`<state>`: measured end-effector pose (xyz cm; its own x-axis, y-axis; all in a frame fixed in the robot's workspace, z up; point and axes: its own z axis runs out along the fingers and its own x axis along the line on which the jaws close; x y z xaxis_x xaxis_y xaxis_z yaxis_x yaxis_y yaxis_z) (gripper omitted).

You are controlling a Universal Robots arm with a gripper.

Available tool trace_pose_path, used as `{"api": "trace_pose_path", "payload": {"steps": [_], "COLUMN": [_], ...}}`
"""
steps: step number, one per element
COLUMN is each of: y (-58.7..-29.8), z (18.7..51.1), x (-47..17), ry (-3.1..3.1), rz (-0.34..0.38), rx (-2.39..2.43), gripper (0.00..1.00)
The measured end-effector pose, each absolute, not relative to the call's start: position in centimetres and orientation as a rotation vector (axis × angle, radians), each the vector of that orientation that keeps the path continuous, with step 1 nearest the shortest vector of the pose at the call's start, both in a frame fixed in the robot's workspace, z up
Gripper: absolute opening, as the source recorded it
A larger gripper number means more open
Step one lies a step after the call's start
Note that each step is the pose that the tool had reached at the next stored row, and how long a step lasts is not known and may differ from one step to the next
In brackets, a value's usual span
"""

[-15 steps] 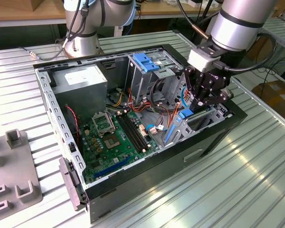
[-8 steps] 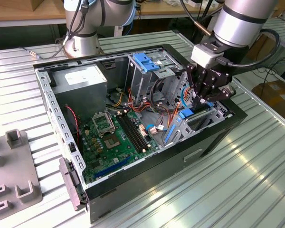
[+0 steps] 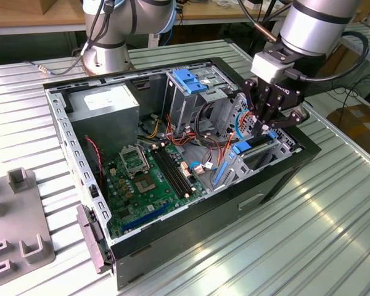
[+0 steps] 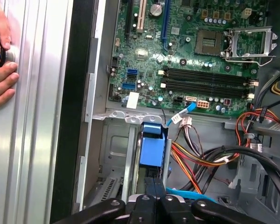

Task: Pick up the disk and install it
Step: 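Insert the first disk wire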

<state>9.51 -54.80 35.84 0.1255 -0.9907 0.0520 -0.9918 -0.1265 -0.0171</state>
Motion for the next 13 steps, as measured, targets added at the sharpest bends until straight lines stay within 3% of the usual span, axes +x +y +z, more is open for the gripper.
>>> {"api": "trace_pose_path", "payload": {"steps": [13], "y": [-54.6], "z": [35.8], "x": [12.0], "ry": [-1.946], "rz": [0.080], "rx": [2.440], "gripper": [0.11]}}
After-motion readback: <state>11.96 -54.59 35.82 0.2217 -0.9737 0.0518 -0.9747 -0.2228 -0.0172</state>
